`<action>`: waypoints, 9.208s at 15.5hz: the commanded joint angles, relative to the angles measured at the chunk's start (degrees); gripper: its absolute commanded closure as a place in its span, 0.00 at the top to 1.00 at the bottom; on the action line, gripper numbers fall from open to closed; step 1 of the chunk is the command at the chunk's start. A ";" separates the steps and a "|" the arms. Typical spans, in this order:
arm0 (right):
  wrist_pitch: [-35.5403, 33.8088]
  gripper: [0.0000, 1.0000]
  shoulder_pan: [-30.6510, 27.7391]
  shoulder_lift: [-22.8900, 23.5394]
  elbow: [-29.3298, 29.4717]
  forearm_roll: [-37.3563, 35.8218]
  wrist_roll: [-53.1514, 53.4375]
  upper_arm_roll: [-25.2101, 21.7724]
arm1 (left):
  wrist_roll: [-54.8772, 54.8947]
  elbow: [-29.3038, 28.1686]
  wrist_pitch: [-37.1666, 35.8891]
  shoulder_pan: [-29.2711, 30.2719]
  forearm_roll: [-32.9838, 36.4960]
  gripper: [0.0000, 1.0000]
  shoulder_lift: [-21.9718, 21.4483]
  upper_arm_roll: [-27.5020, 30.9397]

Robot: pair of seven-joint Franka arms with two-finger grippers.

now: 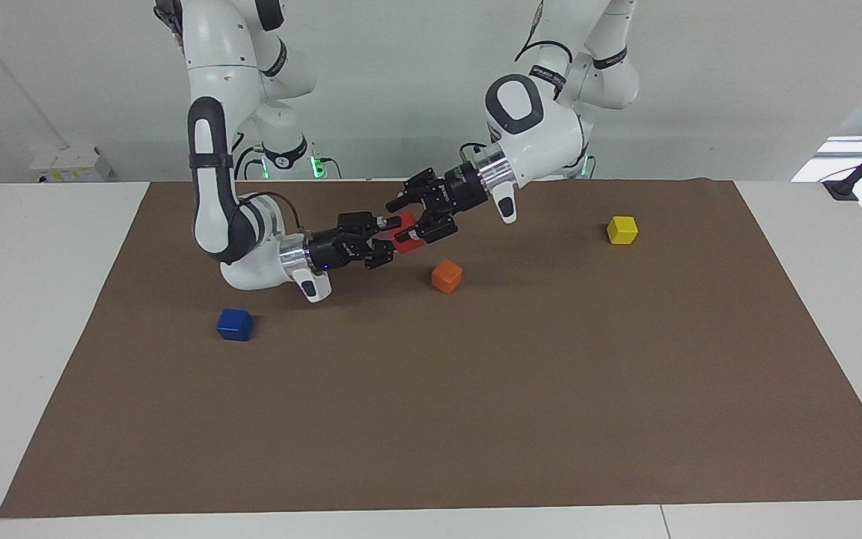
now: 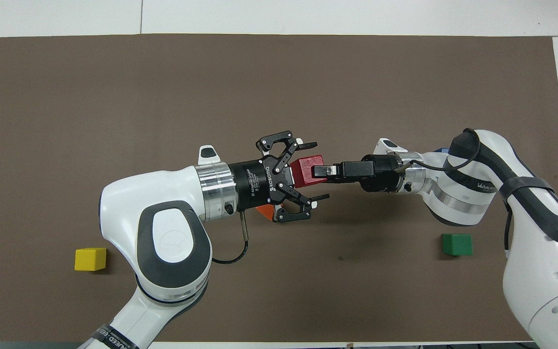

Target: Transfer red block to right arm and stack on blue block

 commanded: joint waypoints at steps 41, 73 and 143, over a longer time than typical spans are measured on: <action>30.70 0.00 -4.89 -11.74 18.97 -93.21 54.19 -1.51 | 52.78 9.21 -39.91 33.09 91.29 1.00 -4.80 0.74; 47.57 0.00 -9.91 -10.86 4.47 -104.74 59.11 -1.51 | 66.50 21.68 -48.50 27.82 91.29 1.00 -1.73 4.51; 6.09 1.00 -9.73 -22.38 29.52 -107.99 54.80 -0.19 | 59.64 25.46 -50.00 29.75 89.18 1.00 -1.82 5.13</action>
